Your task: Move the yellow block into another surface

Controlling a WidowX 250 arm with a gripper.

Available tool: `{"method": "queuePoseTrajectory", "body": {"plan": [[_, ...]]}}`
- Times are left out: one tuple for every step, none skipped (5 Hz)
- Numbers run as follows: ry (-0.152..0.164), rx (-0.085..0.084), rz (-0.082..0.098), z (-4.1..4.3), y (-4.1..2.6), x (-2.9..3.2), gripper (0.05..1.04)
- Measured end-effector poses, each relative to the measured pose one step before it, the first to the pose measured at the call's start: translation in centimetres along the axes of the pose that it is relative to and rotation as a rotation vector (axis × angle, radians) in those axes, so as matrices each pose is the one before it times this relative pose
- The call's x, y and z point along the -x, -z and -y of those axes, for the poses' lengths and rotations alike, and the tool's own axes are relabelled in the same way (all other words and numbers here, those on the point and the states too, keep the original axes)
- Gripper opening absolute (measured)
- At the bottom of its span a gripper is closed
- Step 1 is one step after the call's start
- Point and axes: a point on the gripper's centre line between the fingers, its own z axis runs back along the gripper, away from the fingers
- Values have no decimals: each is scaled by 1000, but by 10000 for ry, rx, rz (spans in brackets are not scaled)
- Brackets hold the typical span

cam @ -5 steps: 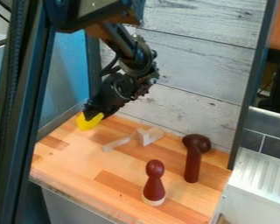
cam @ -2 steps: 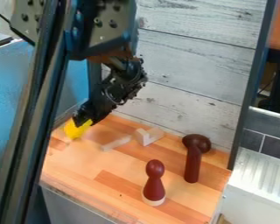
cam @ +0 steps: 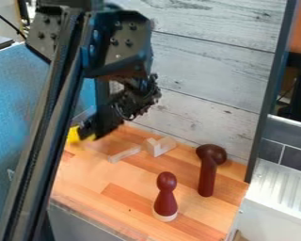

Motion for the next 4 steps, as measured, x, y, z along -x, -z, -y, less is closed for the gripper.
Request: {"method": "queuePoseTrajectory", "body": {"plan": [[-215, 386, -1401, 89, 562, 921, 616], [424, 378, 40, -70, -466, 955, 903], [594, 1658, -522, 443, -3473, 261, 1008], [-1, 1159, -109, -866, -3362, -204, 1003]]}}
